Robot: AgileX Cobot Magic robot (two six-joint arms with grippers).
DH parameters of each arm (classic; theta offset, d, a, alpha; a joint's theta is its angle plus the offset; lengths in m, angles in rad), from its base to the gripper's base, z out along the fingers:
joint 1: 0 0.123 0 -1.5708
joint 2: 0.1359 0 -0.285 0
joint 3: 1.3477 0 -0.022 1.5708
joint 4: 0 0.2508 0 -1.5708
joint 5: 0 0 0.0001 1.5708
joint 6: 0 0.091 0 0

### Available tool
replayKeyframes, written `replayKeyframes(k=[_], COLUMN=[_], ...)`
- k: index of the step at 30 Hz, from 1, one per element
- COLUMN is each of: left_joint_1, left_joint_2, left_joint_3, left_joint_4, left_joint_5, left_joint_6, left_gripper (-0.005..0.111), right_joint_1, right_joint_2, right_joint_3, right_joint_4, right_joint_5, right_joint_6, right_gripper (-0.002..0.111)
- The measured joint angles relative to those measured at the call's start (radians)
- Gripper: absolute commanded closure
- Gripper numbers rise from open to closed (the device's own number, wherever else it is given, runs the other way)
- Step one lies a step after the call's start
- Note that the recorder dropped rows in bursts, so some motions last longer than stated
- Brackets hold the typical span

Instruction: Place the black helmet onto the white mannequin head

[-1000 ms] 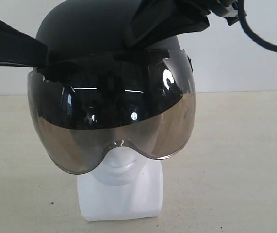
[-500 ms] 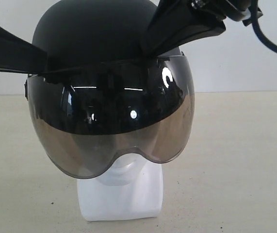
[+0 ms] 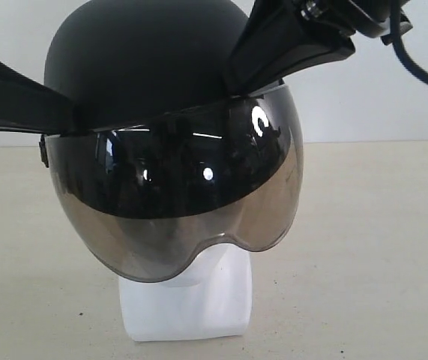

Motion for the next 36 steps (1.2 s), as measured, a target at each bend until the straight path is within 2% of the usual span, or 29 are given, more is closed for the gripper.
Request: replayKeyframes(k=[18, 28, 36], left_joint_1=[0.000, 0.000, 0.000], left_joint_2=[0.000, 0.000, 0.000], left_joint_3=[0.006, 0.006, 0.006], left_joint_4=[0.007, 0.005, 0.007], left_joint_5=[0.021, 0.014, 0.007], left_joint_6=[0.018, 0.018, 0.018], left_gripper=[0.102, 0.102, 0.102], right_joint_1=[0.000, 0.000, 0.000], right_joint_2=[-0.013, 0.006, -0.014], right_joint_3=[0.055, 0.176, 0.180], right_joint_4=[-0.022, -0.070, -0.084], right_joint_5=[0.003, 0.066, 0.062], right_joint_6=[-0.009, -0.032, -0.034], right_gripper=[0.108, 0.108, 0.108])
